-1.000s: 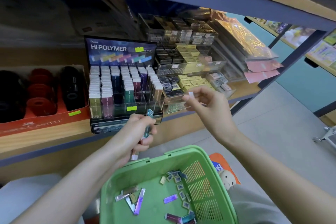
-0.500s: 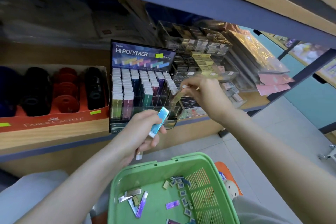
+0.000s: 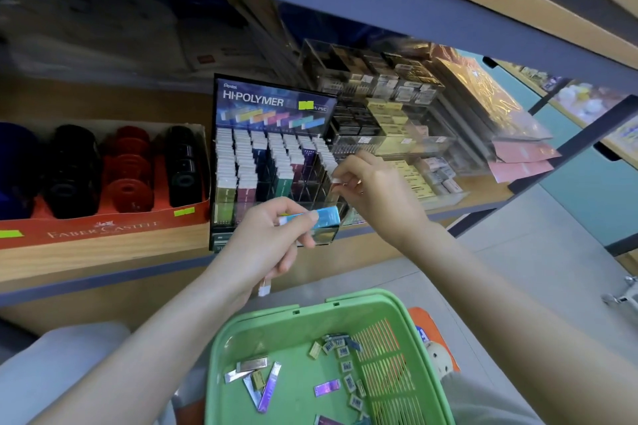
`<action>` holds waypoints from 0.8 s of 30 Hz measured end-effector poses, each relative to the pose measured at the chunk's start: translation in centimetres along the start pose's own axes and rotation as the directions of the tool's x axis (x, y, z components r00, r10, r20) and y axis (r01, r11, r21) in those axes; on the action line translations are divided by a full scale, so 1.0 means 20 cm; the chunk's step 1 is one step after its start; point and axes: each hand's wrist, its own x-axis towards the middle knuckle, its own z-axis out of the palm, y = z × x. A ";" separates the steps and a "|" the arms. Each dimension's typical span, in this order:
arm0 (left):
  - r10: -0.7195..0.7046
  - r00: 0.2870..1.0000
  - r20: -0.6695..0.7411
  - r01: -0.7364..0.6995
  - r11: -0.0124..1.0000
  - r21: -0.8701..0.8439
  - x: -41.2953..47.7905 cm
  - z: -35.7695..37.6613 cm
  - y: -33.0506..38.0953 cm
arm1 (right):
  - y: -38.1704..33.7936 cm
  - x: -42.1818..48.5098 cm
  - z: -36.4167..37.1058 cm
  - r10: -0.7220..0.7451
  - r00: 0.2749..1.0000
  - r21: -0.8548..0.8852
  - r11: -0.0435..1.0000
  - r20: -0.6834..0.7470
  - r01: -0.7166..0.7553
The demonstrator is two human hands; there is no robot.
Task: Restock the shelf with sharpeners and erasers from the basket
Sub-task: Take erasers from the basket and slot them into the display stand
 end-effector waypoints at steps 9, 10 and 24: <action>0.200 0.976 -0.090 -0.172 0.952 0.251 0.05 -0.02 -0.04 | -0.19 -0.13 -0.09 0.043 0.977 0.377 0.918 0.210 -0.121; 0.211 0.973 -0.092 -0.182 0.951 0.252 0.06 -0.02 -0.04 | -0.20 -0.15 -0.10 0.027 0.969 0.401 0.907 0.245 -0.126; -0.003 0.991 -0.133 -0.039 0.949 -0.312 0.02 -0.10 0.03 | -0.18 -0.13 -0.14 0.277 0.951 0.453 0.836 0.138 -0.309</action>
